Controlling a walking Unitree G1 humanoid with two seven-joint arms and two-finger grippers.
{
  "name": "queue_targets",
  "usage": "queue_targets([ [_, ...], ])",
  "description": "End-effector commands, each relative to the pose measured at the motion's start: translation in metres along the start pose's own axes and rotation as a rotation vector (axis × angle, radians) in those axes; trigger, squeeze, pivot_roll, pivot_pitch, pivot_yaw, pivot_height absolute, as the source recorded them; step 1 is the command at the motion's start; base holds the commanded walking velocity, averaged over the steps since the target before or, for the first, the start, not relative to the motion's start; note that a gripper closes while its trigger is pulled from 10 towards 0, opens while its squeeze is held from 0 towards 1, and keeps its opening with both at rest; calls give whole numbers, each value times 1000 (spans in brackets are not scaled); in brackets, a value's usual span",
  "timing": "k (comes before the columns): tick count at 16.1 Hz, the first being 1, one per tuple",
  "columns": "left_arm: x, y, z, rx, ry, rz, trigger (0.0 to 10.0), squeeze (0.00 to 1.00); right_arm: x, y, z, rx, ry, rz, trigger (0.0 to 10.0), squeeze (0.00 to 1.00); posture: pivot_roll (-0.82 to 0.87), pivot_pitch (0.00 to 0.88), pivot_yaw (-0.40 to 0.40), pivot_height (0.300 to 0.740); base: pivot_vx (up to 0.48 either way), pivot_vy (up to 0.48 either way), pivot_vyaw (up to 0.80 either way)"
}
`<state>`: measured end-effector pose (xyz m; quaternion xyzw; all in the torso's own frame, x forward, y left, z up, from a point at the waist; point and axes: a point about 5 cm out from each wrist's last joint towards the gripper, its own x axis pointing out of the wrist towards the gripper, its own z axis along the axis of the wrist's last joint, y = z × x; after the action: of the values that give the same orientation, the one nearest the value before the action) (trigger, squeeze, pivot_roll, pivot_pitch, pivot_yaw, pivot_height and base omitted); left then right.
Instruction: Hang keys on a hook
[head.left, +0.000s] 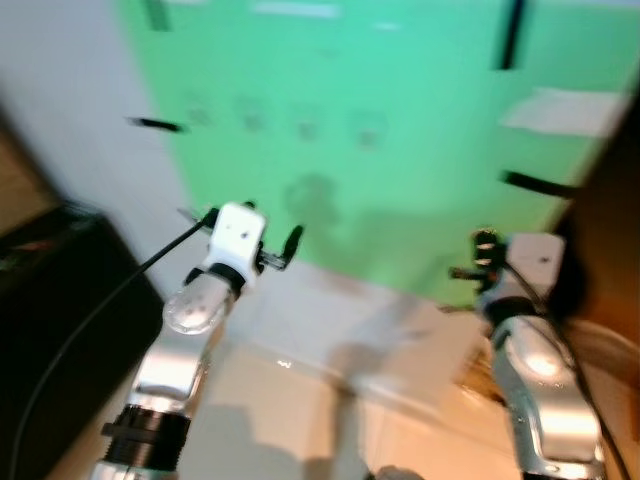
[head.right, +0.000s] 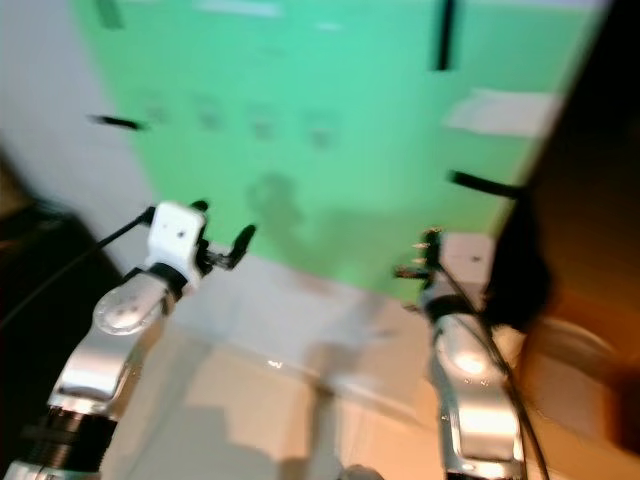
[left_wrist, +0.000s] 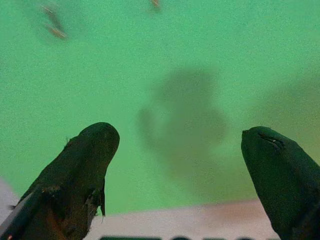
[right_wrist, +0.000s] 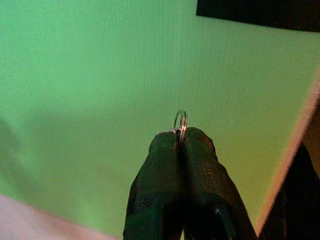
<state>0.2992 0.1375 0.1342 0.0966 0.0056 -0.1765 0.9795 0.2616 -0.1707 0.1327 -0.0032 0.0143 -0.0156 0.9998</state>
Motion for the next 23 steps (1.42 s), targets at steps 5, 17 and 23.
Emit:
queue_targets([
  [5,-9,8,5,-15,-22,10,10000,20,5,17,12,-5,-38,122,10000,0,-73,0,47,740,0,0,160],
  [17,-5,8,10,30,-24,-77,10000,31,5,19,24,59,-108,145,10000,0,-90,0,82,740,304,0,383],
  [23,-5,0,12,4,-38,-197,10000,20,1,17,26,71,-127,160,10000,0,-100,0,89,740,47,0,0],
])
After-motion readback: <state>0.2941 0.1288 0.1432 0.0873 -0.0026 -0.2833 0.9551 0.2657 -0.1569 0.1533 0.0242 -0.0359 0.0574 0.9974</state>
